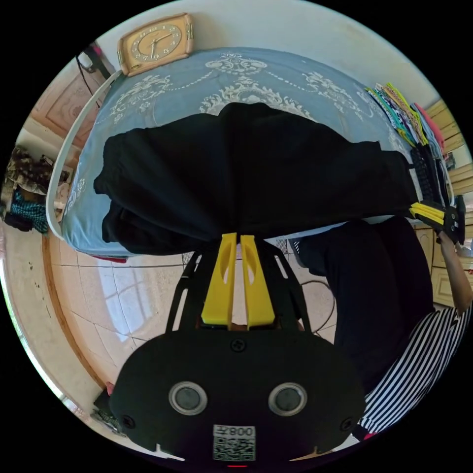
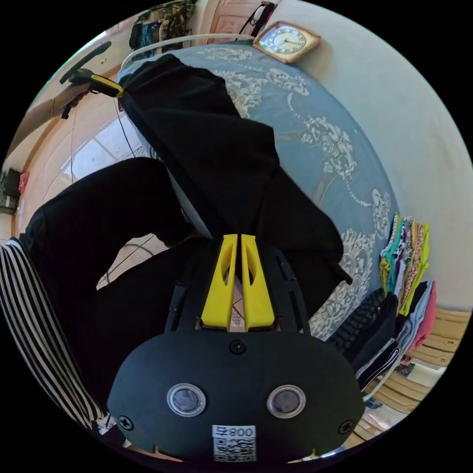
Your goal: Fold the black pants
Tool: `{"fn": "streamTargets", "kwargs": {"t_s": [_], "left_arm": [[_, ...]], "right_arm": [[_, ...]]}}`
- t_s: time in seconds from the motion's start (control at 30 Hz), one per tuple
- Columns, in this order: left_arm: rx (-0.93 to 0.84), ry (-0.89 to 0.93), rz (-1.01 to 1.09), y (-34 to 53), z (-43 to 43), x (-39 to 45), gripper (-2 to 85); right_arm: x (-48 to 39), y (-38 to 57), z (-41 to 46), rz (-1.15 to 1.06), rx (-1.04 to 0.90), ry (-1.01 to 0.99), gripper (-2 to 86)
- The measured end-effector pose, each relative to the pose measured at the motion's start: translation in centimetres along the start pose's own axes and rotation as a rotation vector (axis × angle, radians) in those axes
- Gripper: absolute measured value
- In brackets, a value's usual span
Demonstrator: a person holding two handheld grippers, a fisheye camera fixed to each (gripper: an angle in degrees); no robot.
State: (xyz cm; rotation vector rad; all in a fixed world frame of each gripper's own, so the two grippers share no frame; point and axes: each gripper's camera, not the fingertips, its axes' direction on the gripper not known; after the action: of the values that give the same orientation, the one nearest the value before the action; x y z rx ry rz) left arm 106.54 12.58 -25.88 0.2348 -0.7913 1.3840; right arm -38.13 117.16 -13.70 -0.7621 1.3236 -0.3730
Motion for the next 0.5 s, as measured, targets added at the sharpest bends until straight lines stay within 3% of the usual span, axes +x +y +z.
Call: {"fn": "streamTargets", "kwargs": {"t_s": [0.27, 0.43, 0.5], "left_arm": [[-0.044, 0.002, -0.02, -1.8, 3.7, -0.1, 2.8], [0.026, 0.084, -0.128, -1.4, 5.5, -0.8, 3.8], [0.109, 0.188, -0.133, -1.8, 6.1, 0.0, 4.2]], "right_arm": [[4.0, 2.7, 3.6, 0.159, 0.027, -0.186, 3.9], [9.3, 7.2, 4.9, 0.443, 0.156, -0.547, 6.3], [10.5, 8.8, 4.7, 0.509, 0.223, -0.6, 6.2]]}}
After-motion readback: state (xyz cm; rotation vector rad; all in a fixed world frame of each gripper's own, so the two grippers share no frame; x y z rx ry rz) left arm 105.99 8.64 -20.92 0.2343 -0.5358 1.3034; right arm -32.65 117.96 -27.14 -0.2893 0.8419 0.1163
